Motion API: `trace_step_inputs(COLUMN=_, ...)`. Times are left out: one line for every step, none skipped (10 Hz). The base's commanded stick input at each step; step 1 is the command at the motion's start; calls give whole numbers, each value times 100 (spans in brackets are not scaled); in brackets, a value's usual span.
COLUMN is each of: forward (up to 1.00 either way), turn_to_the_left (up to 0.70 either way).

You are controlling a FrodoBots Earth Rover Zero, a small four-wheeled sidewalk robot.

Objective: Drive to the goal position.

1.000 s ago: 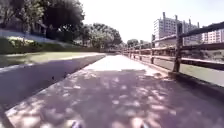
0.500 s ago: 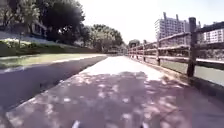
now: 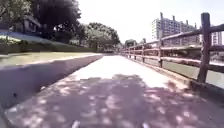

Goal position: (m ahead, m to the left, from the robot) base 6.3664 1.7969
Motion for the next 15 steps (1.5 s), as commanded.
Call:
trace_step_inputs(forward=0, turn_to_the_left=0)
trace_step_inputs(forward=0, turn_to_the_left=0)
trace_step_inputs(forward=0, turn_to_the_left=0)
trace_step_inputs(forward=0, turn_to_the_left=0)
trace_step_inputs(forward=0, turn_to_the_left=0)
trace_step_inputs(forward=0, turn_to_the_left=0)
trace_step_inputs(forward=0, turn_to_the_left=0)
trace_step_inputs(forward=0, turn_to_the_left=0)
trace_step_inputs(forward=54, turn_to_the_left=0)
trace_step_inputs(forward=99, turn_to_the_left=0)
trace_step_inputs(forward=100, turn_to_the_left=0)
trace_step_inputs(forward=100, turn_to_the_left=0)
trace_step_inputs(forward=100, turn_to_the_left=0)
trace_step_inputs(forward=93, turn_to_the_left=0)
trace_step_inputs(forward=0, turn_to_the_left=0)
